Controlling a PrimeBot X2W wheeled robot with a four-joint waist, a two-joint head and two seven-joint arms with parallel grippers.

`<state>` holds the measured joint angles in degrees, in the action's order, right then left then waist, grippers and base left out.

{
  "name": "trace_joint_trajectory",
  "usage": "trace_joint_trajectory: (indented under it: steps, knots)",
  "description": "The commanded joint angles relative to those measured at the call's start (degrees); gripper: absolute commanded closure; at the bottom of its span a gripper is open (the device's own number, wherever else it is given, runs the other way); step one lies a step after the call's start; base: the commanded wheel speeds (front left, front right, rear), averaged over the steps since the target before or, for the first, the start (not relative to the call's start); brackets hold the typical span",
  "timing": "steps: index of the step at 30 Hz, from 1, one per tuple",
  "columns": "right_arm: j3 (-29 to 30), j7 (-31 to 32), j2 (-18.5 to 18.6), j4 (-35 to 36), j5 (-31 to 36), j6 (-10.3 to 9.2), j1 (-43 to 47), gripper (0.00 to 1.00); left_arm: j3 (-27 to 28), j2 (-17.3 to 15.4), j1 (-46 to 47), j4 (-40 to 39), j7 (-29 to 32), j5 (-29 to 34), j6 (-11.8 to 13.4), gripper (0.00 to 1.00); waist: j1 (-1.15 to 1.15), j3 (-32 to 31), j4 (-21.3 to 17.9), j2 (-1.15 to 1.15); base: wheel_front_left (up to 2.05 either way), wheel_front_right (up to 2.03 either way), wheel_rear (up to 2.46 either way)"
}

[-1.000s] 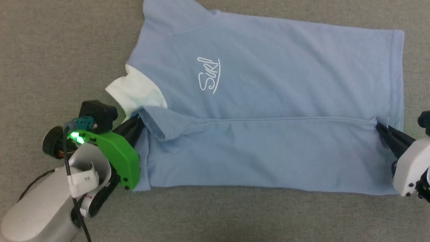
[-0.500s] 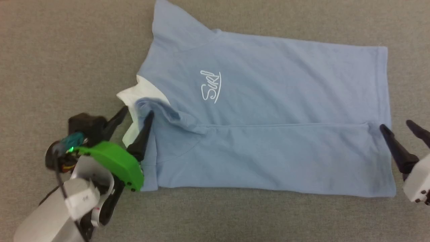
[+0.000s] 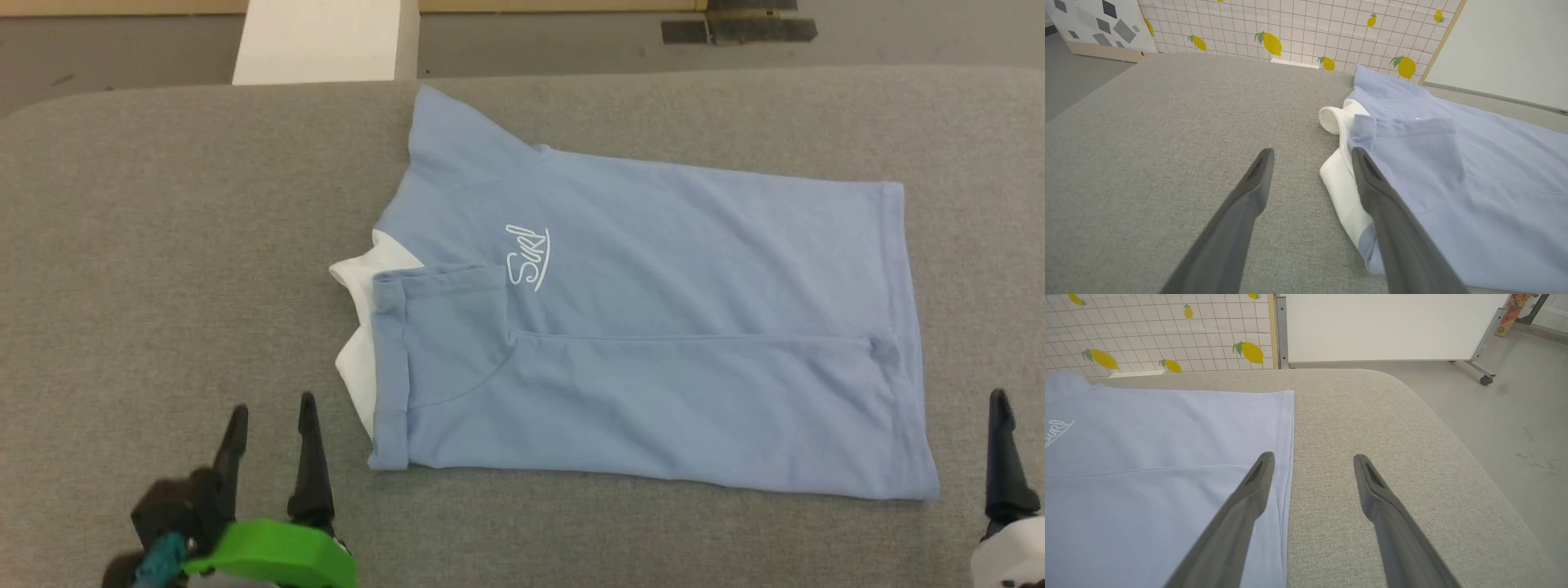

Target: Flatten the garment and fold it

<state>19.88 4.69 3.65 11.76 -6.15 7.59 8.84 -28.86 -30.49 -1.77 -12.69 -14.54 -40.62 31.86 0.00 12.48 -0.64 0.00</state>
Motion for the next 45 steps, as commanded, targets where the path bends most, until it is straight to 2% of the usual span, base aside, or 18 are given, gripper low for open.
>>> trace_joint_trajectory:
  steps: [1,5,10,13,18,23,28,29,30,34,37,45]
  knots:
    - [-0.2,-0.7,-0.3,-0.5,0.3,-0.10,0.5,0.00,1.1,1.4,-1.3,-0.6,-0.4,0.8,0.0,0.00,0.00,-0.6,0.3,0.00,0.00,0.00,0.00]
    - [-0.4,-1.2,-0.6,-0.9,0.5,-0.10,0.2,0.00,1.0,1.8,-2.2,0.0,-0.1,1.1,-2.7,0.00,0.00,-0.6,0.4,0.00,0.00,0.00,0.00]
    - [-0.4,-0.9,-0.7,-0.2,0.8,-0.10,-1.6,0.00,-2.6,-0.5,3.2,-0.5,8.1,0.1,-6.8,0.00,0.00,0.9,0.8,0.00,0.00,0.00,0.00]
    - [-0.7,-0.5,-0.7,-0.3,0.5,-0.10,-2.3,0.00,-5.0,-1.4,6.5,-0.2,15.9,-0.8,-7.3,0.00,0.00,2.1,0.9,0.00,0.00,0.00,0.00]
    - [-1.4,-0.4,-0.8,-1.3,-0.1,-0.10,-3.3,0.00,-7.3,-1.7,9.7,1.4,26.4,-2.9,-5.7,0.00,0.00,4.2,0.5,0.00,0.00,0.00,0.00]
    - [-1.7,-0.8,-0.8,-2.2,-0.7,-0.10,-3.9,0.00,-6.6,0.0,9.8,3.8,30.6,-6.6,-4.1,0.00,0.00,5.5,0.1,0.00,0.00,0.00,0.00]
    - [-1.8,-0.6,-0.8,-2.8,-0.9,-0.10,-4.6,0.00,-7.9,1.0,11.6,7.7,31.8,-7.7,-6.9,0.00,0.00,6.4,-0.2,0.00,0.00,0.00,0.00]
    - [-1.9,-0.5,-0.8,-2.9,-0.8,-0.10,-4.8,0.00,-8.3,1.1,12.0,8.5,32.0,-7.6,-7.5,0.33,0.00,6.5,-0.2,0.00,0.00,0.00,0.00]
    - [-2.1,-0.3,-0.8,-2.8,-0.6,-0.10,-5.2,0.00,-8.3,1.4,12.6,9.5,31.7,-7.5,-8.0,1.00,0.00,6.6,-0.3,0.00,0.00,0.00,0.00]
    - [-3.0,1.1,0.4,-2.4,-0.3,-0.10,-6.4,0.00,-7.4,2.0,13.6,11.2,29.6,-7.7,-9.1,1.00,0.00,6.8,-0.4,0.00,0.00,0.00,0.00]
    - [-3.9,4.4,1.9,-2.4,-1.5,-0.10,-6.7,0.00,-6.1,1.4,13.1,10.7,28.1,-8.0,-9.2,1.00,0.00,6.8,-0.5,0.00,0.00,0.00,0.00]
    - [-3.6,23.4,4.0,-0.1,-7.4,-0.10,-3.4,0.00,-4.3,0.3,9.4,3.9,25.3,-8.2,-7.5,1.00,0.00,7.8,0.4,0.00,0.00,0.00,0.00]
